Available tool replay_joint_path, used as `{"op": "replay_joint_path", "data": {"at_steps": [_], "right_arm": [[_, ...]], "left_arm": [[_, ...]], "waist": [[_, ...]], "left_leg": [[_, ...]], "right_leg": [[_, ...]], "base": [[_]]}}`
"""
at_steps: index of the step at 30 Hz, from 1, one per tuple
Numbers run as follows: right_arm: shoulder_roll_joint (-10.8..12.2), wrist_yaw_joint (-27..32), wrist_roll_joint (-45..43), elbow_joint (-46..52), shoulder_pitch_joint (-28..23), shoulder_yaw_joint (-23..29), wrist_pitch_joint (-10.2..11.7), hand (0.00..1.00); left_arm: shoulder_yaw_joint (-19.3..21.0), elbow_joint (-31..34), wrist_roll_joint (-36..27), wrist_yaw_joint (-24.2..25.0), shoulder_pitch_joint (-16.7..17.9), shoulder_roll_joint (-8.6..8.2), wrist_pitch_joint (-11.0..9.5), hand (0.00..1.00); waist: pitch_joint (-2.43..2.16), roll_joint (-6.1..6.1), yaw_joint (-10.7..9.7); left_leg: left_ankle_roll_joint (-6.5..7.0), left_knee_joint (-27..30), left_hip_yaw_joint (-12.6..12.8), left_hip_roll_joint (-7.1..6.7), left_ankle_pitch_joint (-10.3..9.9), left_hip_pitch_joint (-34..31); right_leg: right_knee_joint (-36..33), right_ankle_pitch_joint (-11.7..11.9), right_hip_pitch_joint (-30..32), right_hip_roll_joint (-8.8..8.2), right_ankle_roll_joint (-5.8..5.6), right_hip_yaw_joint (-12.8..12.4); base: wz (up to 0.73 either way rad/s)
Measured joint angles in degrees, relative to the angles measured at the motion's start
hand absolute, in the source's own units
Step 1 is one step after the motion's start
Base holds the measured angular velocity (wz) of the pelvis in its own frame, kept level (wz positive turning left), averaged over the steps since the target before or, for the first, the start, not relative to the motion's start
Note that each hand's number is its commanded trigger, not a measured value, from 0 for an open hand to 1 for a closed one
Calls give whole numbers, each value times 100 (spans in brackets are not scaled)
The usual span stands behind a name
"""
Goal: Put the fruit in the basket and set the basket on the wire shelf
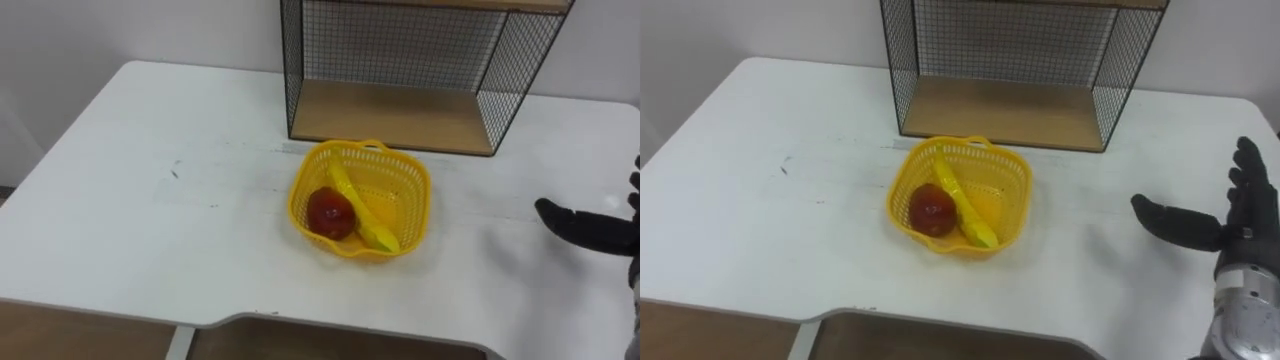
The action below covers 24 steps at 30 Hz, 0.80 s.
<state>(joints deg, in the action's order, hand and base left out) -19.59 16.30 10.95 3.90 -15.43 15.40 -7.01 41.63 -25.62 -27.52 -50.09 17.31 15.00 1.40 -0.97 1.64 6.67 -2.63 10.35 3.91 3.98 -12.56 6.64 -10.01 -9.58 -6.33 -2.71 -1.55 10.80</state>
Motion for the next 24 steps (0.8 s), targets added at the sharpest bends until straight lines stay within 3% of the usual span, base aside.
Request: {"op": "replay_joint_path", "data": {"at_steps": [6, 10, 14, 16, 19, 24], "right_arm": [[0, 11, -123, 0, -34, 121, 2, 0], [2, -47, -191, -1, -21, 155, 6, 0], [9, -279, -167, -1, -6, 156, 48, 0], [52, -356, -154, -11, 45, 153, 96, 0], [200, -440, -59, -116, 236, 120, 195, 0], [386, -607, 17, -194, 245, -162, 363, 0]], "left_arm": [[218, 1662, 1226, -793, 5, 1, -124, 0], [209, 2620, 2088, -975, -14, 1, -146, 0], [56, 3196, 2165, -877, -45, 1, -175, 0], [-203, 3338, 2157, -754, -107, 0, -180, 0], [-666, 3415, 2132, -477, -189, -25, -222, 0], [-1426, 3421, 1976, 173, -209, -87, -381, 0]], "waist": [[13, -18, 2], [13, -60, -6], [25, -60, -33], [75, -40, -103], [114, -42, -185], [138, -65, -325]], "left_leg": [[1, 8, -26, -24, 0, 1], [13, 26, -83, -31, 7, 8], [13, 33, -91, -38, 7, 9], [13, 58, -113, -45, 8, 8], [13, 88, -115, -45, 7, -2], [13, 72, -97, -44, 7, 3]], "right_leg": [[-61, -61, 47, -22, -2, 14], [-62, -60, 30, -25, -3, 18], [-60, -61, 24, -33, -3, 24], [-57, -61, -34, -37, -4, 36], [-63, -65, -35, -37, -8, 33], [-64, -65, -30, -32, -10, 3]], "base": [[2], [2], [1], [8], [3], [-1]]}}
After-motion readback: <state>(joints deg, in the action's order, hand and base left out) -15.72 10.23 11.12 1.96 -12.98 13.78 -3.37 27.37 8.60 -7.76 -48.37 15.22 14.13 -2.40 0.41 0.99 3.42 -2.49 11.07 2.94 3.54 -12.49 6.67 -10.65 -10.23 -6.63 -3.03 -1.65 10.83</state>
